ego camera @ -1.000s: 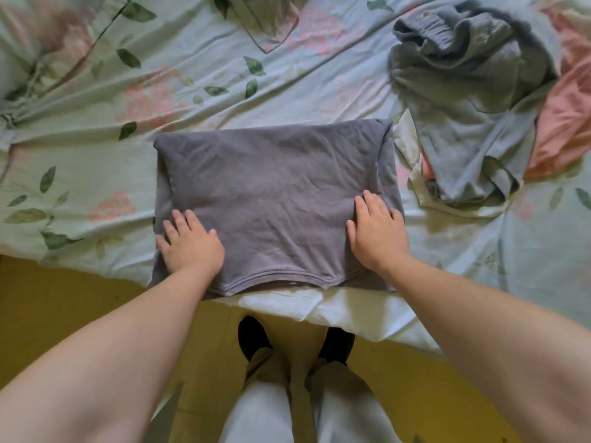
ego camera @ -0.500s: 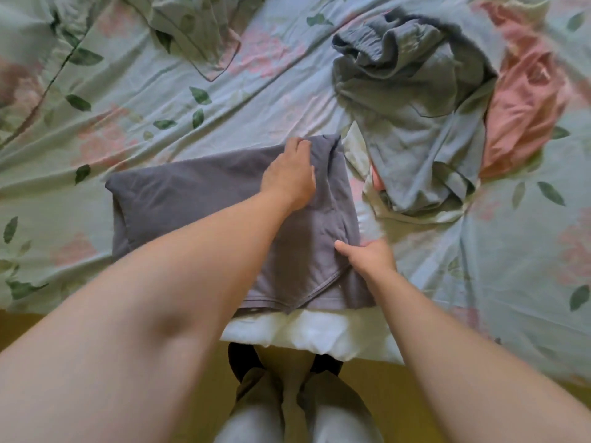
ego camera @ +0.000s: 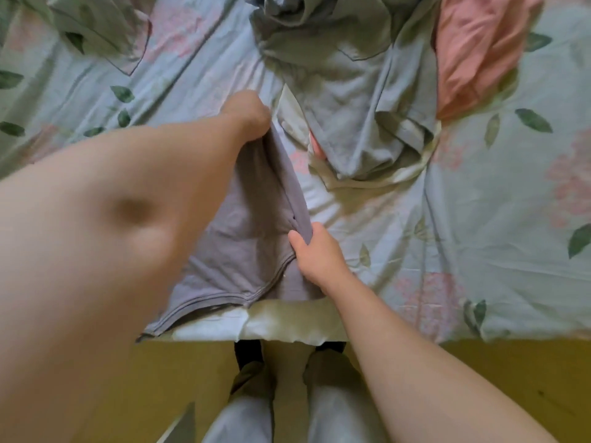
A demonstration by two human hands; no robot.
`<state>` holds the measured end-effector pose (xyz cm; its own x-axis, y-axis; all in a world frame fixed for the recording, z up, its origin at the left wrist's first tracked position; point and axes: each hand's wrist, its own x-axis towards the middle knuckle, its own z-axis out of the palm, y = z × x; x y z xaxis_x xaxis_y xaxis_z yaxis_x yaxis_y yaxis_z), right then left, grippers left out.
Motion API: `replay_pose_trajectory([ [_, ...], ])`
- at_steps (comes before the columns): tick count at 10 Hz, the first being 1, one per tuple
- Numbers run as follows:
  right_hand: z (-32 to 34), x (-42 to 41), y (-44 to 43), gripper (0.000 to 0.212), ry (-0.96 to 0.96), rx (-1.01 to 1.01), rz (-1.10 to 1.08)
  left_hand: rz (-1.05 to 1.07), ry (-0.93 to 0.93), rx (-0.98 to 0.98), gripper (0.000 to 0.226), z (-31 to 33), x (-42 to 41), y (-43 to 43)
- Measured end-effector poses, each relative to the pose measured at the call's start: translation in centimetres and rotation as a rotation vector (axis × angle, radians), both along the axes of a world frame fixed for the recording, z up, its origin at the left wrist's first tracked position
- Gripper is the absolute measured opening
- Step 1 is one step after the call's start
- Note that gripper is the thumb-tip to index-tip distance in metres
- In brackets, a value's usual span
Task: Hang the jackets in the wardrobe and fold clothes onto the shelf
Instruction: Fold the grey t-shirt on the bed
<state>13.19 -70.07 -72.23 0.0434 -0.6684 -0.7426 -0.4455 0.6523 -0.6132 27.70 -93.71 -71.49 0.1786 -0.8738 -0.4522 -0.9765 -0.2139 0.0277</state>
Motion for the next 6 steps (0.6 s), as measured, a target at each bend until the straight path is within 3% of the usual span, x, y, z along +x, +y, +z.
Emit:
replay_pose_trajectory([
  [1,1.1,-0.7,-0.5,0.030,0.014,-0.045,0.022,0.074,0.048,-0.019,0.042,0.6,-0.4,-0.3],
  [3,4.8,-3.9,-2.3,0.025,0.063,-0.146,-0.012,0.288,0.329,-0.083,0.040,4.6,-3.6,-1.9],
  [4,6.5,-5.5,-2.7,0.026,0.128,-0.171,0.031,0.302,0.412,-0.048,0.037,6.9,-5.4,-1.5],
  [5,8.2,-5.0,-2.5,0.026,0.150,-0.196,0.102,0.158,0.376,-0.066,0.031,9.2,-5.7,-0.7],
  [6,10.5,-2.7,-1.6,0.028,0.164,-0.273,0.176,0.279,0.459,-0.086,0.042,9.5,-3.5,-0.4],
])
